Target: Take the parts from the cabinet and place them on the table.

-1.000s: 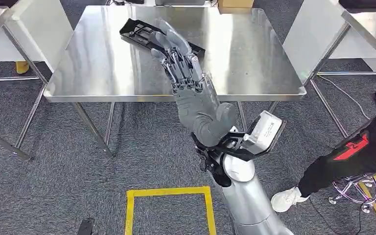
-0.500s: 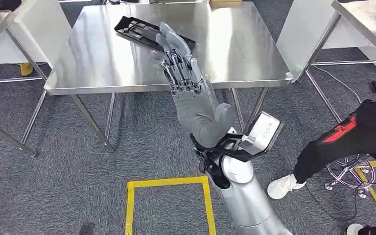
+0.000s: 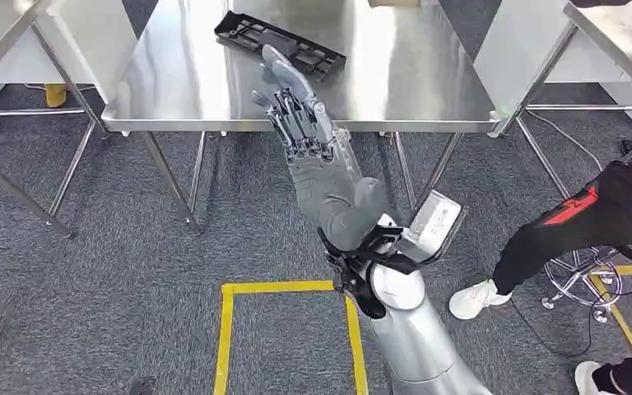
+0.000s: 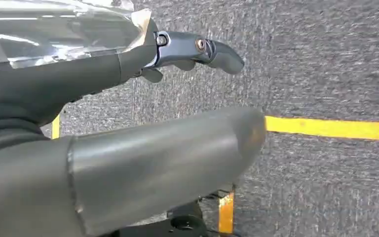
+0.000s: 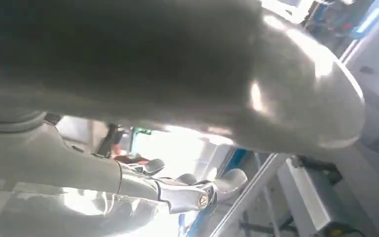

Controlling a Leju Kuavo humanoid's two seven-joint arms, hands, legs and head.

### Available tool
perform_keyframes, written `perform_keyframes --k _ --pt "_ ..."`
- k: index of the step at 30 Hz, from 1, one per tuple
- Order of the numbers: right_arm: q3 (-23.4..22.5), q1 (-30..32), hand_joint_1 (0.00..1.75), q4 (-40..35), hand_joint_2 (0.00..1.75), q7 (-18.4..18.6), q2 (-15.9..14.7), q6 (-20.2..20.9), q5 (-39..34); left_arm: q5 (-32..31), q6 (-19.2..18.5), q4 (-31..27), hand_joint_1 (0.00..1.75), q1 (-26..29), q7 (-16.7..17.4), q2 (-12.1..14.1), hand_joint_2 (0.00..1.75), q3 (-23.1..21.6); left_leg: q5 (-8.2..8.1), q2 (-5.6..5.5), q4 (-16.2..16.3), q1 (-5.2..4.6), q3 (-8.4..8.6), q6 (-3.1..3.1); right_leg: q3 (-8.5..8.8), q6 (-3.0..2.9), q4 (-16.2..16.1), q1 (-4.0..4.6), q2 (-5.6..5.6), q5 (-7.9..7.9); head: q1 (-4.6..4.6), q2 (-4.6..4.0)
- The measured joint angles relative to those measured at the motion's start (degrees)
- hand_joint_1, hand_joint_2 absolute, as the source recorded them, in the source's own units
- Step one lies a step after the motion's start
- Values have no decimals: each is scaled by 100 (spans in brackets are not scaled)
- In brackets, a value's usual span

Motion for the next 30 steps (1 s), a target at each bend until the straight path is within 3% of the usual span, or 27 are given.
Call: perform_keyframes --k 1,2,3,4,5,6,7,8,10,11,12,13,14,15,16,17,18,19,20,21,22,23,24,25,27,28,30 --pt "4 31 0 73 0 0 -15 -40 33 0 0 0 0 2 -7 0 0 4 70 6 2 -16 -91 4 -79 4 432 0 6 -177 -4 2" --pt "4 80 0 168 0 -9 -31 -68 57 0 0 0 0 4 -11 0 0 9 141 13 4 -24 -178 5 -76 46 686 -1 6 -192 -4 0" --pt "4 129 0 248 0 -31 -48 -77 59 0 2 0 0 5 -13 2 0 13 209 16 5 -27 -264 -1 31 106 700 -1 6 -90 -4 2" --pt "4 157 0 311 0 -46 -57 -86 62 0 2 0 0 5 -13 2 0 18 276 17 7 -27 -350 -12 228 169 521 -1 6 76 -4 0" --pt "4 161 0 364 0 -55 -57 -92 66 0 2 0 0 5 -13 0 0 22 353 16 9 -26 -441 -34 557 211 120 -1 5 240 -4 2" --pt "4 156 0 392 0 -57 -53 -94 73 0 0 0 0 3 -15 -4 0 28 429 12 12 -25 -502 -62 984 187 -436 1 6 251 -4 0" --pt "6 146 0 414 0 -44 -40 -107 79 2 2 0 0 7 -17 -9 0 35 475 9 17 -45 -541 -99 1383 107 -980 26 7 62 -4 2" --pt "7 143 0 435 0 -22 -26 -114 105 0 2 0 0 6 -20 -11 0 39 544 20 13 -49 -561 -136 1573 54 -1362 86 20 -79 -15 2" --pt "7 178 0 556 0 26 -35 -180 195 -2 4 0 0 8 -20 -7 0 39 687 26 -75 -25 -554 -192 1449 27 -1311 104 31 -11 -4 2" --pt "7 229 0 676 0 52 -42 -292 338 0 15 2 0 14 -18 -9 0 39 760 16 -115 -31 -553 -239 1405 -29 -1321 109 28 53 -9 2" --pt "7 271 0 847 0 52 -37 -390 477 0 33 7 0 20 -18 -4 0 39 653 11 -91 10 -604 -272 1366 -112 -1348 -27 14 150 -2 0" --pt "7 299 0 1022 0 50 -28 -508 603 11 41 7 0 27 -18 7 0 39 337 12 55 5 -666 -286 1315 -160 -1345 2 10 215 -11 0" --pt "4 338 0 1197 0 33 -29 -685 767 29 59 7 0 35 -24 9 0 42 -54 10 368 11 -735 -294 1273 -245 -1345 4 -3 279 -28 0" --pt "4 384 0 1407 0 33 -33 -961 1000 68 74 7 0 42 -39 13 0 44 -398 -1 814 8 -823 -310 1193 -255 -1342 21 -7 359 -28 0" --pt "4 419 0 1661 0 37 -48 -1289 1267 99 112 7 0 48 -53 18 0 55 -585 -3 1213 9 -895 -329 1120 -255 -1337 35 -11 423 -31 0" --pt "-2 480 0 2033 0 85 -81 -1768 1640 151 127 9 0 65 -68 26 0 72 -600 -4 1600 11 -932 -341 1024 -249 -1328 46 -21 497 -28 0" --pt "-29 543 0 2327 0 36 -112 -2056 1844 184 129 13 0 84 -88 33 0 103 -455 -3 1709 13 -872 -343 945 -240 -1318 52 -31 554 -29 0" --pt "-89 592 0 2644 0 -85 -142 -2262 2000 195 131 15 0 107 -109 46 0 129 -233 -2 1599 21 -702 -344 856 -211 -1294 52 -35 600 -31 0" --pt "-135 610 0 2878 0 -170 -166 -2330 2064 206 136 15 0 126 -116 61 0 149 -56 -2 1318 32 -439 -341 761 -190 -1256 49 -35 640 -28 0" --pt "-173 615 0 3066 0 -219 -184 -2357 2099 214 138 17 0 133 -120 70 0 157 -13 -1 889 46 -94 -338 669 -168 -1204 43 -31 676 -33 0" --pt "-208 616 0 3212 0 -238 -184 -2372 2118 219 140 17 0 122 -120 74 0 162 -276 -20 308 52 324 -339 586 -128 -1134 64 -27 700 -37 2" --pt "-243 608 0 3329 0 -249 -184 -2385 2136 221 144 17 0 118 -123 92 0 175 -391 -45 -13 15 503 -305 545 -98 -1085 95 -36 722 -16 2" --pt "-258 602 0 3426 0 -249 -184 -2389 2167 219 151 24 0 119 -122 94 0 186 -387 -38 -2 -10 447 -272 526 -22 -1087 94 -41 776 -7 2" --pt "-264 604 0 3526 0 -201 -186 -2448 2229 221 166 28 0 122 -120 96 0 197 -358 -40 14 -42 426 -225 500 16 -1109 77 -46 832 -7 0" --pt "-286 621 0 3717 0 241 -217 -2808 2517 249 179 39 0 145 -103 98 0 221 -225 -7 -46 -17 339 -76 440 89 -1093 91 -36 861 -2 0" --pt "-321 642 0 3857 0 561 -262 -3140 2694 262 179 39 0 144 -92 105 0 247 -152 8 -50 -29 275 -40 359 80 -986 52 -25 675 -9 2" --pt "-444 724 0 4259 0 1037 -357 -3695 2811 315 173 42 0 162 -94 138 0 308 -18 -5 -50 -34 115 18 182 -25 -325 50 -10 45 2 0"
